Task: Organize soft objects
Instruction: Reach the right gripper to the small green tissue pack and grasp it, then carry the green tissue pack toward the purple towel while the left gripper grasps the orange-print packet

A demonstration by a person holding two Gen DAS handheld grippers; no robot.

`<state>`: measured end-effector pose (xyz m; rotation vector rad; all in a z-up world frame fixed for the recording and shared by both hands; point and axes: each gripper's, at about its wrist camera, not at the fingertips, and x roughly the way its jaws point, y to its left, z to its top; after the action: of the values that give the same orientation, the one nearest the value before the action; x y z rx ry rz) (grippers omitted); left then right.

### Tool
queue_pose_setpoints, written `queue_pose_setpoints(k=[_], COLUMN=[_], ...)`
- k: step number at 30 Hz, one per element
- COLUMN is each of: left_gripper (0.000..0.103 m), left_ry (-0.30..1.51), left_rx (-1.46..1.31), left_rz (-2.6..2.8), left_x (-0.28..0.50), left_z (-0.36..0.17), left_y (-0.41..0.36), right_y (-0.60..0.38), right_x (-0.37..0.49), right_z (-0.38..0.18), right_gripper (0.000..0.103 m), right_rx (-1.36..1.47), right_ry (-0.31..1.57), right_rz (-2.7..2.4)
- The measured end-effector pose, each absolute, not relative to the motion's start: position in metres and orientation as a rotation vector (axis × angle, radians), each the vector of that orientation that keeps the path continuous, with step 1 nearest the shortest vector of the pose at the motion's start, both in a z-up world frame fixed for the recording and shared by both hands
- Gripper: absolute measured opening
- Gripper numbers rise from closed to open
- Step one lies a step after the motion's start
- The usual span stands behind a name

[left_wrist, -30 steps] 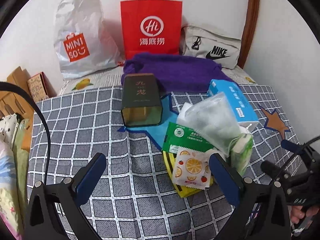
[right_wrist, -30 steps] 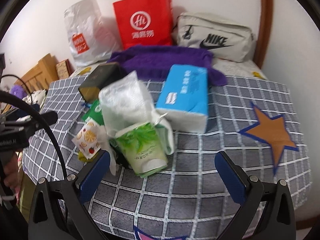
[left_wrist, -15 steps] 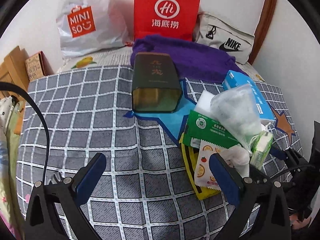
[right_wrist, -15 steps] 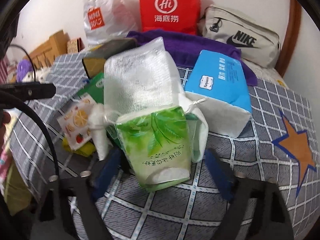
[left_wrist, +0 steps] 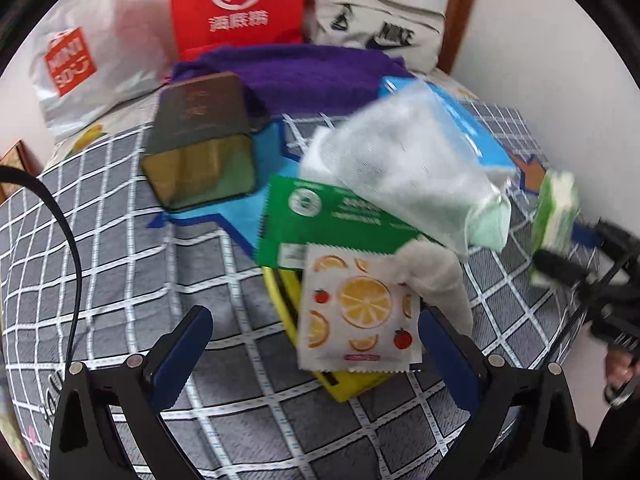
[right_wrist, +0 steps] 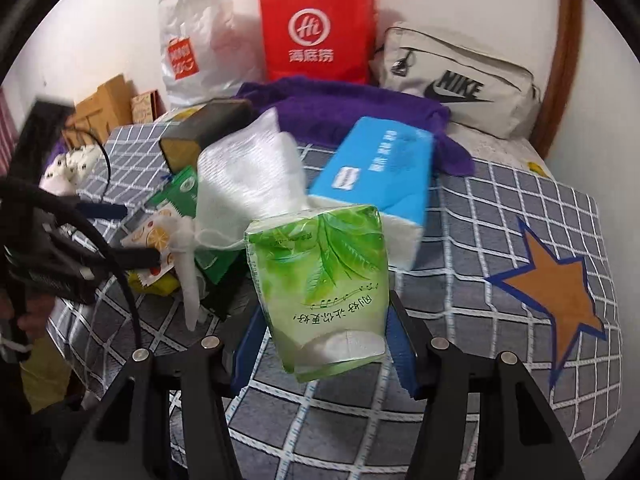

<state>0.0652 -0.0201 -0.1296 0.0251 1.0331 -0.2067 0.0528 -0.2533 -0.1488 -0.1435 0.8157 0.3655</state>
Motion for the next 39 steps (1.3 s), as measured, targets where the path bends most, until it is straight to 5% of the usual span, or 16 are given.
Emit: queue_pose_setpoints(k=[7,9,10,13,24,26,34,39], left_gripper=[0.103,0.095,0.080,0.059,0.039,0.020,0.020,0.008], left_ry=[1.059,1.059,1.057,1.054,1.018,1.007,1.001,0.956], left_rx=[0.103,0.105,0.099,0.061,-0.021,-0.034,-0.087,-0.131], left_rz=[-0.228,-0.233,-0.247,-0.266,-0.273,-0.294,-0.364,-0.386], left_x=[0.073,0.074,0.073,0.075,0.080,0.081,0.089,0.090], left_z=[-0.141,-0.141,-0.141,-0.137,-0.127,-0.126,-0.127,-0.112], left_y=[-0.044,-0.046,-0.044,-0.034,0.003,0.006,0.008,0.017], right_y=[-0.270,-0.271,-0.272,-0.274,-0.270,-0.268,-0.265,-0.265], right_x=[0.054,0.056,0.057,0.059,0.065,0.065,0.069,0.073], right_z=[-0.143,-0.144,-0.145,-0.146,-0.137,-0.134,-0.131,-0.126], right_gripper=[0.056,0.056,0.056,0.056,0.056,0.056,0.056,0.056], right_rx=[-0.081,-0.081,-0.083,-0.079,-0.067,-0.066,-0.067,-0.069], right_ry=[0.805,0.812,0.815,0.821,0.819,0.815,0.822,0.825], right_rz=[0.364,0.363,0.360,0.353,0.357,0.366,0.374,0.366])
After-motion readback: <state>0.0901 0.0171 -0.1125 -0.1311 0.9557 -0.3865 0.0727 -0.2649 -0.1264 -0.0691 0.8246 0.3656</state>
